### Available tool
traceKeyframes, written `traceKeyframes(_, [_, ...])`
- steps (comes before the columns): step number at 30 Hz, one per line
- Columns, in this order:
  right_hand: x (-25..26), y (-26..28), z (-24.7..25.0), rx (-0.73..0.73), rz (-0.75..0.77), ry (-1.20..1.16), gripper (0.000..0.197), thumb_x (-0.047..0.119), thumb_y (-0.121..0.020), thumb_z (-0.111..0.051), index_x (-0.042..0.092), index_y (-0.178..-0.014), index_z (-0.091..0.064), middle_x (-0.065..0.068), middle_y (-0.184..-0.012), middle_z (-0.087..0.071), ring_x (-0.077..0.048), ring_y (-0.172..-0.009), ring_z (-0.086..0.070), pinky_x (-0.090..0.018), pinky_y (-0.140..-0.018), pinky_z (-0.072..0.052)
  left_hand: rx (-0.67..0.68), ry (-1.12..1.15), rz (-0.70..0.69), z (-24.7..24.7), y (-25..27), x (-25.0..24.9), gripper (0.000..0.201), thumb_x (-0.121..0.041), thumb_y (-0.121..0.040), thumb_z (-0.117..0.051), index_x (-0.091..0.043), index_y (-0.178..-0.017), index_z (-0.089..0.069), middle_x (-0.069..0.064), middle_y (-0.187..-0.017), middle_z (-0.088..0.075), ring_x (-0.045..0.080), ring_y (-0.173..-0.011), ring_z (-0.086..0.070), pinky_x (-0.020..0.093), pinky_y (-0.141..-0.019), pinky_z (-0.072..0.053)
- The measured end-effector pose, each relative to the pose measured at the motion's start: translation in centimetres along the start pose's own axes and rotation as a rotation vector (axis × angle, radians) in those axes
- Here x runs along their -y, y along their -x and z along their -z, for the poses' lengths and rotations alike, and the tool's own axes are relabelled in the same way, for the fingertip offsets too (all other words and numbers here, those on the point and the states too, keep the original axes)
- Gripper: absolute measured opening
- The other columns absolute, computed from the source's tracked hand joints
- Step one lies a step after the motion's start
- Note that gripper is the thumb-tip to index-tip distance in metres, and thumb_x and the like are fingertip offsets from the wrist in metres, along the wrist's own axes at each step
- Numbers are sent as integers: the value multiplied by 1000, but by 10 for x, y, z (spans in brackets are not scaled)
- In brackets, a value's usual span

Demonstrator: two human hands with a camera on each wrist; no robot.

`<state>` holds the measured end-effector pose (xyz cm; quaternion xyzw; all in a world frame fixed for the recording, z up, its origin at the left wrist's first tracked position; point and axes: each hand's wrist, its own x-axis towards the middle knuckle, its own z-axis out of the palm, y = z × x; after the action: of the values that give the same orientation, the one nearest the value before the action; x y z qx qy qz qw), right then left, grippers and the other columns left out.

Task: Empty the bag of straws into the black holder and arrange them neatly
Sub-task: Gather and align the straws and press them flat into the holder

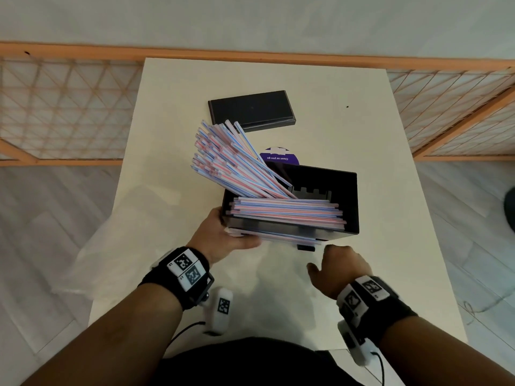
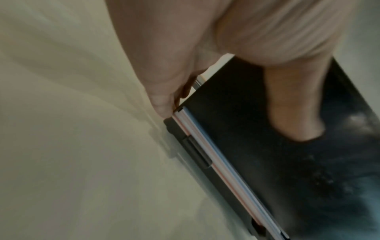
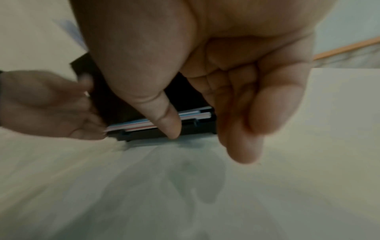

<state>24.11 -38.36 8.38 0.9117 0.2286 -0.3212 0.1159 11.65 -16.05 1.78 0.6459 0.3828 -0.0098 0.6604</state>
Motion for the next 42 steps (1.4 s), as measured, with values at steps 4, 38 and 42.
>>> traceKeyframes(4, [-7, -13, -11, 0, -62, -232, 50, 52, -84, -59, 11, -114, -56, -7, -109, -68, -28, -105, -63, -32, -81, -52, -144, -232, 120, -9, -6, -3, 49, -37, -50, -91, -17, -92, -78, 0, -92, -78, 20, -94, -73, 40, -90, -57])
traceKeyframes(38, [5, -33, -55, -97, -344, -1526, 39, 25, -72, -85, 20, -108, -72, 7, -80, -75, -17, -81, -67, -42, -89, -55, -304, 267, 391, -18, 12, -13, 19, 11, -86, -68, -1, -72, -65, 15, -63, -61, 20, -49, -56, 22, -45, -56])
traceKeyframes(42, [3, -30, -54, -124, -315, -1541, 34, 25, -73, -85, 23, -105, -73, 4, -87, -76, -17, -80, -69, -41, -84, -57, -302, 301, 401, -20, 12, -14, 20, 11, -87, -68, -2, -72, -63, 14, -64, -60, 16, -45, -56, 21, -45, -55])
